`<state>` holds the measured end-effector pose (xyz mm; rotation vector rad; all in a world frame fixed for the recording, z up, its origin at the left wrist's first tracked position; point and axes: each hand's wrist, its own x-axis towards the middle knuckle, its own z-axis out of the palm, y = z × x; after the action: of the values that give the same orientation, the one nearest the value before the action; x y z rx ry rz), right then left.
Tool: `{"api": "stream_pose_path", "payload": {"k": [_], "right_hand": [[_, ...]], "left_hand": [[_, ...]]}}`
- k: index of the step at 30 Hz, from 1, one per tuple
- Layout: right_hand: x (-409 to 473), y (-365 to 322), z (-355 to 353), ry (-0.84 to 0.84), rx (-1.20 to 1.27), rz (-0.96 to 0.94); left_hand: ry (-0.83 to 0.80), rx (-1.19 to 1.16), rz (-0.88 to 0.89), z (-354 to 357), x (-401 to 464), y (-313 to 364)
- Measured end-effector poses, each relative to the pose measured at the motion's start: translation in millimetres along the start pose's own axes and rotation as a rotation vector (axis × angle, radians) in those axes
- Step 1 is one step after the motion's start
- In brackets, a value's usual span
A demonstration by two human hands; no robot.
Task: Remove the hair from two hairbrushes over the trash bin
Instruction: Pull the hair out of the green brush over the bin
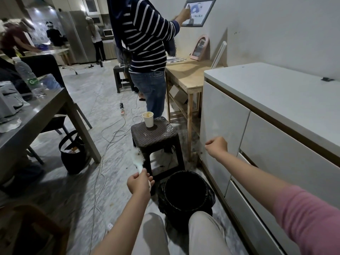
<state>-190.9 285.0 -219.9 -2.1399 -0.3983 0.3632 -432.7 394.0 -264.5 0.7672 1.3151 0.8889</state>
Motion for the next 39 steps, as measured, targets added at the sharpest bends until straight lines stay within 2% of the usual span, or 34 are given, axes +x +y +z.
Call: {"api": "stream_pose_path", "payload": {"k": [5,17,23,32,39], "right_hand": [[-7.0,-6.4,4.9,-0.188,0.031,-0.049],[-16.9,-31.7,13.7,-0.250,0.145,-0.127],[-40.7,-54.8,28.5,-0.441,0.218,-0.114],[-36.8,-60.8,35.2,-0.164,0.240,-0.057],[-34.7,-62.6,33.5,-0.122,0.175,-0.107]], "left_hand": [[-0.168,0.032,0.063,10.0,-12.9,2.9],[-0.382,0.021,0.084,19.6,-39.5,4.7],[-0.507,0.082,0.103,27.9,-54.7,-5.4],[-0.541,0.119,0.231,27.6,-62.0,-9.6],[-0.527,0.143,0.277,27.2,-63.8,-12.9]]}}
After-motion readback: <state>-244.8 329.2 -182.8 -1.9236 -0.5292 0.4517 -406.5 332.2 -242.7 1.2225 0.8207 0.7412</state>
